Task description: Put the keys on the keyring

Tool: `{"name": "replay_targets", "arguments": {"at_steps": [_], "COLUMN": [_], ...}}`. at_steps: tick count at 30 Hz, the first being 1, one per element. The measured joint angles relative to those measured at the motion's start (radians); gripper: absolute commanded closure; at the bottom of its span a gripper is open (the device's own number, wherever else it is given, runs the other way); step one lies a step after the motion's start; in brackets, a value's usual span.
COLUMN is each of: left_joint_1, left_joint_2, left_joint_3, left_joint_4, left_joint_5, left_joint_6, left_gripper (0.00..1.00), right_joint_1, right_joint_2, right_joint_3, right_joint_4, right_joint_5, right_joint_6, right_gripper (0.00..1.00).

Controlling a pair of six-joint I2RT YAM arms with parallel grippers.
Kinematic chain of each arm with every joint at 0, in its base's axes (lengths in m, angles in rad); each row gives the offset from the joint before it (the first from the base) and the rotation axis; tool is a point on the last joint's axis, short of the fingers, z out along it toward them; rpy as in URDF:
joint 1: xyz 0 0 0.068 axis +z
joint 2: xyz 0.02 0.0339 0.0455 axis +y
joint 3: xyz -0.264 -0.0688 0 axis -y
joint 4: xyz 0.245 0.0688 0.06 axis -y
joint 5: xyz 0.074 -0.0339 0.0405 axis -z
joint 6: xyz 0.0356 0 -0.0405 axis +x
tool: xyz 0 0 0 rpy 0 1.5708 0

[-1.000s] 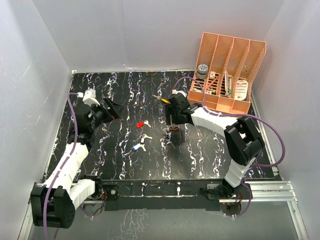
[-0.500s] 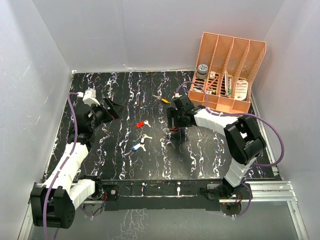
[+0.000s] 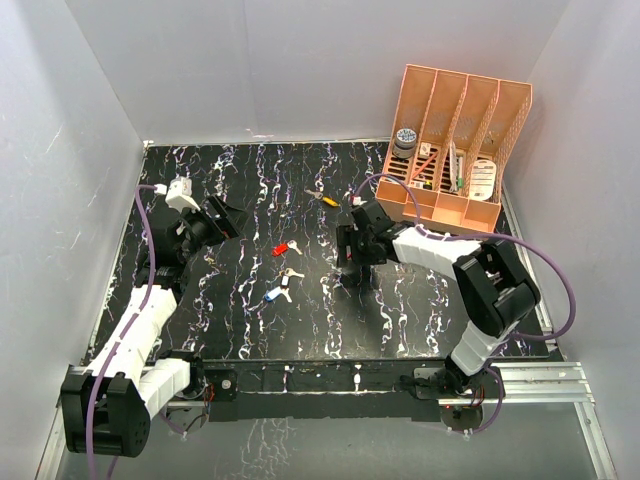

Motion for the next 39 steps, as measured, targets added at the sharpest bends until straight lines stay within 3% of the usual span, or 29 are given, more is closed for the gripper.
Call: {"name": "replay_targets", "arguments": {"at_steps": [12, 39], "left_joint_1": [0.0, 0.0], "left_joint_2": [0.0, 0.0], "left_joint_3": [0.003, 0.008], "left_joint_4": [-0.004, -0.026], "left_joint_5": [0.0, -0.009], "left_joint_6": [0.001, 0.019], "left_gripper": [0.06, 0.06], "right_joint_1": [0.098, 0.094], "right_joint_2": [-0.008, 0.175], "right_joint_3": [-0.016, 0.155], "right_joint_4": [0.048, 0.143], "right_joint_5": [-0.002, 0.105], "right_joint_6": [0.03, 0.001], "right_gripper": [0.3, 0.28]}}
